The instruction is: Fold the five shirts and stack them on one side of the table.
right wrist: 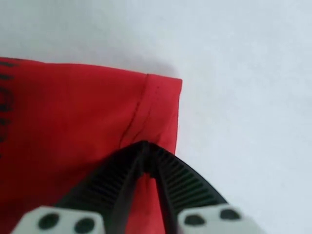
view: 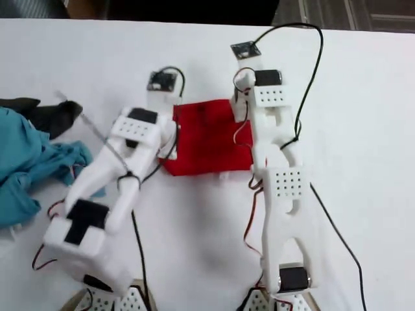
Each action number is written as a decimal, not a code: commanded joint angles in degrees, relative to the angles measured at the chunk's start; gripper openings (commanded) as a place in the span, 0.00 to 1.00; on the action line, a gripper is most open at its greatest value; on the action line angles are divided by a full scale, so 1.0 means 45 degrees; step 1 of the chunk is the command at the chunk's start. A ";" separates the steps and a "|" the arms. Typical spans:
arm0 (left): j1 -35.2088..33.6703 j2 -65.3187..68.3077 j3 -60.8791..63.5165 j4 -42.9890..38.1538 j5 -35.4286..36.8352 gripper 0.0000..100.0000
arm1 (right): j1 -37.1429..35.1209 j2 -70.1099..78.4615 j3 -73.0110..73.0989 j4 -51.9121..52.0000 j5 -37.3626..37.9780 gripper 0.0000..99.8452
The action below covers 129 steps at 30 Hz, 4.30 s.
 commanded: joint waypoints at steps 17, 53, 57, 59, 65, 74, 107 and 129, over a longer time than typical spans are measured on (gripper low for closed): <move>-0.2872 -0.5744 -0.0264 0.0293 -0.0391 0.03 | 0.0127 -0.3233 0.0918 0.2022 0.0078 0.32; -0.6818 -0.5822 0.7179 -0.7463 -0.2266 0.03 | -0.1436 -0.5206 0.5255 0.0420 -0.1368 0.33; -0.6818 -0.5822 0.7179 -0.7463 -0.2266 0.03 | -0.0967 -0.4757 0.5861 -0.0049 -0.1368 0.33; -0.6818 -0.5822 0.7179 -0.7463 -0.2286 0.03 | -0.0811 -0.4132 0.5880 -0.0049 -0.1368 0.33; -0.6838 -0.5822 0.7179 -0.7463 -0.2286 0.03 | -0.0947 -0.2432 0.5841 0.0068 -0.1368 0.33; -0.6857 -0.5822 0.7179 -0.7463 -0.2286 0.03 | -0.1338 -0.1983 0.5763 0.1084 -0.1250 0.11; -0.6818 -0.5802 0.7179 -0.7463 -0.2286 0.03 | 0.6281 -0.1983 0.0391 0.0694 0.6525 0.02; -0.6799 -0.5802 0.7336 -0.7463 -0.2286 0.03 | 0.8352 -0.1436 0.0254 -0.1084 0.5705 0.02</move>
